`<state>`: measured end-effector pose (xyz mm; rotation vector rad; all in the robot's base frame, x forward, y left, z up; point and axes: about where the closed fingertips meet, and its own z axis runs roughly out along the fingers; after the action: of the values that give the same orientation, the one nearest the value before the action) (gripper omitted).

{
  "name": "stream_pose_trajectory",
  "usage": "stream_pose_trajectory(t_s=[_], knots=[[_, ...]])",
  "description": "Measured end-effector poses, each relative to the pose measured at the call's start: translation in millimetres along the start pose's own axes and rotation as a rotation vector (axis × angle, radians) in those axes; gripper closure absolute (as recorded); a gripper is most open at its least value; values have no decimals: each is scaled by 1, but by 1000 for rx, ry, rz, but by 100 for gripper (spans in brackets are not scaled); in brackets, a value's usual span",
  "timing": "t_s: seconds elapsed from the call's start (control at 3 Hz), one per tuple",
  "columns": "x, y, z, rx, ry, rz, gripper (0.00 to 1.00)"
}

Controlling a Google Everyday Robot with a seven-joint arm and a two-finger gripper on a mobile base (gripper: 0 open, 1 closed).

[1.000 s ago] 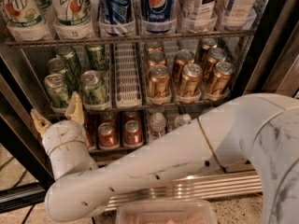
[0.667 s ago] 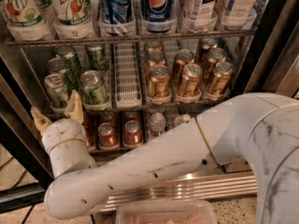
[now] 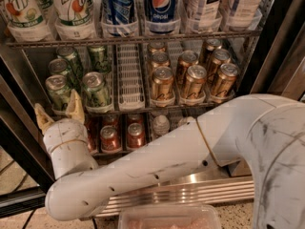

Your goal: Pick green can from middle shelf of fridge

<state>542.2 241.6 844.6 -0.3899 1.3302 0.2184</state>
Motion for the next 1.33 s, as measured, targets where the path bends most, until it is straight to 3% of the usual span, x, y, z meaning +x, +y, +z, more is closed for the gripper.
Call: stream_pose_trajectory(t_s=[0.33,0.67,1.0,1.33], knots=[[0,-4,2,13,-10,-7,40],[13,-15,36,39,-17,-24,36],[13,-17,39,40,-17,-25,36],[15,-18,43,36,-7,-17,55]])
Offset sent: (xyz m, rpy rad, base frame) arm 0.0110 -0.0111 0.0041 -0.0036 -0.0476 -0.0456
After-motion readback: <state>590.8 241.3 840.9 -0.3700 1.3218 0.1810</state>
